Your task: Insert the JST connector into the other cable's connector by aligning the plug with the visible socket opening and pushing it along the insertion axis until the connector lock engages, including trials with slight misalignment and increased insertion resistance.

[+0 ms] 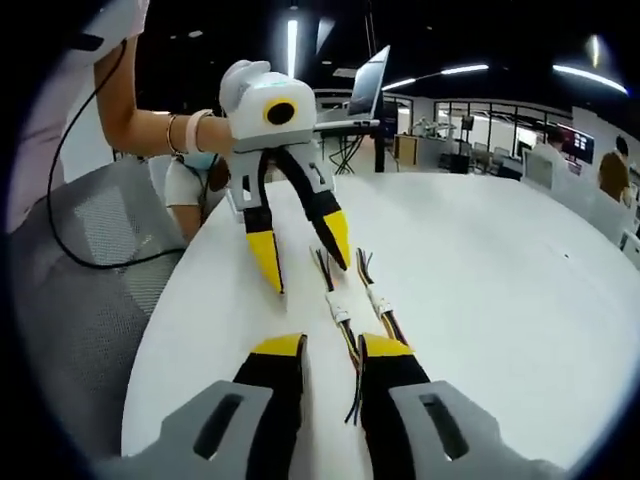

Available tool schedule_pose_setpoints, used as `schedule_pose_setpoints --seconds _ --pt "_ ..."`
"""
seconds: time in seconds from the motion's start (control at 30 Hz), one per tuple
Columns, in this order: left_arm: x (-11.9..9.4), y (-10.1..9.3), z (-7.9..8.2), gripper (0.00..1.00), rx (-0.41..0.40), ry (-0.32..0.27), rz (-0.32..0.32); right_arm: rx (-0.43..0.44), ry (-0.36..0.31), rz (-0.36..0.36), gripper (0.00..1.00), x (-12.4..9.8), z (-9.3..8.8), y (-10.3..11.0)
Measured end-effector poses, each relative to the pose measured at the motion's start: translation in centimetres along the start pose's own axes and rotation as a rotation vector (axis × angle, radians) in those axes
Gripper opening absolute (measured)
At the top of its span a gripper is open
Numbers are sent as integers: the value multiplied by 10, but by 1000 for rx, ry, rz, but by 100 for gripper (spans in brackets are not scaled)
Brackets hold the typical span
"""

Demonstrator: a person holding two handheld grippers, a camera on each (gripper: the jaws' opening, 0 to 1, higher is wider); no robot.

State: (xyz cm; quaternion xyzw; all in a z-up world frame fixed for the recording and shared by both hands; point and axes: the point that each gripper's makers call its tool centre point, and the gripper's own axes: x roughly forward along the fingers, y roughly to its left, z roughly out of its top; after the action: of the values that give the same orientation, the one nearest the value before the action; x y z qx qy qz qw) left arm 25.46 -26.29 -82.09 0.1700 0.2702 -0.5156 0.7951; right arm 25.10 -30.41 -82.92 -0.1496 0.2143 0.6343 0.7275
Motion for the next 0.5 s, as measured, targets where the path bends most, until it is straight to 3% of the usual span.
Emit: schedule_pose_setpoints --seconds 0.1,0.2,0.27,0.37,0.5 --pt "-4 -4 7 30 -69 -57 17 34 -12 -18 25 -5 5 0" --pt "-10 -14 10 36 -55 -55 20 66 -30 -36 31 -8 10 3" --pt "-14 -18 12 37 -17 -58 56 87 -40 -43 34 -11 13 5" --pt "-21 -23 14 43 -106 -85 84 129 -33 -59 43 -14 13 10" --pt "-28 -27 14 53 -145 -93 119 139 -29 -63 52 -20 15 16"
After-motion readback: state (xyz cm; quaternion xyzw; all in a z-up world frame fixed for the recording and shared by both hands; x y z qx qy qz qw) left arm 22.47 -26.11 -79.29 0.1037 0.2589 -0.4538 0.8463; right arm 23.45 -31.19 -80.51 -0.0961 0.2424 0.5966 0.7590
